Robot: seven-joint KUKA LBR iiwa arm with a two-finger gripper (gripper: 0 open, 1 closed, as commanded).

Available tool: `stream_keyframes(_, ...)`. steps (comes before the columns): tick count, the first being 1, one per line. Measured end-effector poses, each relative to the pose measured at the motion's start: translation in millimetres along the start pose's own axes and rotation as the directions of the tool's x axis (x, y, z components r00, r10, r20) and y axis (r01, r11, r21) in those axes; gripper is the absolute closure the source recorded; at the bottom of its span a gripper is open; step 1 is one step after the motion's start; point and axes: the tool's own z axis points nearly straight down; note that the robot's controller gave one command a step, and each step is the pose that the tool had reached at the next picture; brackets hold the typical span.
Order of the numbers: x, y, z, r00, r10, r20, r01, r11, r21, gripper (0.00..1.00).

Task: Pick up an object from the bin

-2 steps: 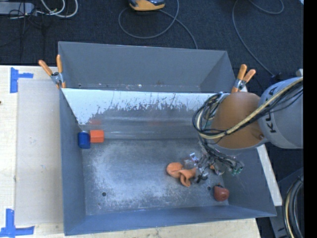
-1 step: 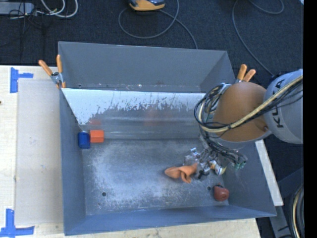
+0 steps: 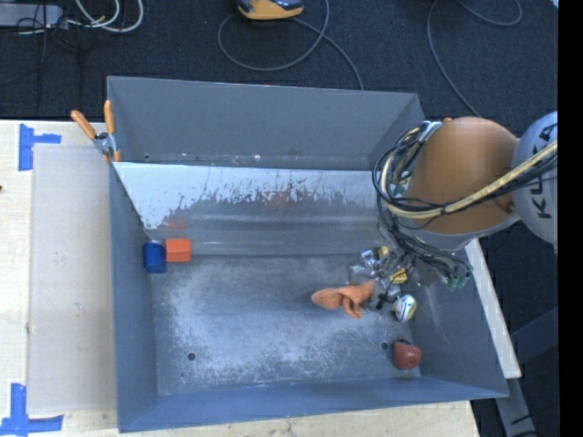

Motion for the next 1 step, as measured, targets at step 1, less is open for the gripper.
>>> stream_keyframes(1, 4.0, 3.2, -59.4, 1.0, 0.009, -0.003, -0.009, 1.0, -0.002, 1.0)
